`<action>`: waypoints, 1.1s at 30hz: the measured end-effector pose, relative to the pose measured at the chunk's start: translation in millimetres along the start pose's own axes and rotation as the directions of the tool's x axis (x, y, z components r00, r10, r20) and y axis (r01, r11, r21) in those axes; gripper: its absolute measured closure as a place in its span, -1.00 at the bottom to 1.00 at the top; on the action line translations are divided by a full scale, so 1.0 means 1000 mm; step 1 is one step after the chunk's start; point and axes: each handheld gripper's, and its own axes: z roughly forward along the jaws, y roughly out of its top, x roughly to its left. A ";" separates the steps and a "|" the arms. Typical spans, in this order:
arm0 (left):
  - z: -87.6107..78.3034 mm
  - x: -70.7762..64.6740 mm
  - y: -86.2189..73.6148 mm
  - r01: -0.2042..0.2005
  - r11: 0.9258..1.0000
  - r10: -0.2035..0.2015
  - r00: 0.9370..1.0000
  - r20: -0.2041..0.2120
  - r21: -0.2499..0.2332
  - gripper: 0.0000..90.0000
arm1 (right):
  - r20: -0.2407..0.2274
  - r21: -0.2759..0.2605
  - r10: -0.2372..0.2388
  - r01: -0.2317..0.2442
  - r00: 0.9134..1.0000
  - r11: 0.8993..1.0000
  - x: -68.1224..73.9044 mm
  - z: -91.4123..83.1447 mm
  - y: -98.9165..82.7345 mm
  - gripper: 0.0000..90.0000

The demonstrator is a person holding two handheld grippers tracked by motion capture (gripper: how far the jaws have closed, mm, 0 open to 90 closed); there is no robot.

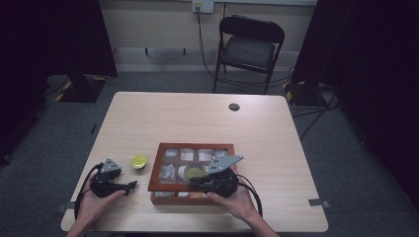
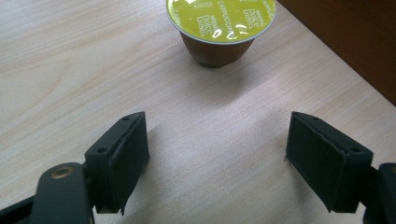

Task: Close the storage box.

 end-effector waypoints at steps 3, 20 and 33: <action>0.000 0.000 0.000 -0.002 1.000 0.002 1.000 0.001 -0.002 -0.54 | 0.005 0.013 -0.003 0.003 1.000 1.000 0.001 0.002 -0.002 0.82; 0.001 0.000 0.002 0.001 1.000 -0.001 1.000 -0.003 0.008 -0.57 | 0.020 0.069 -0.028 0.027 0.999 0.997 0.003 0.013 -0.013 1.00; 0.002 0.001 0.002 0.005 1.000 -0.005 1.000 -0.007 0.004 -0.58 | -0.003 0.057 0.039 -0.039 0.999 0.998 -0.002 0.011 -0.024 0.70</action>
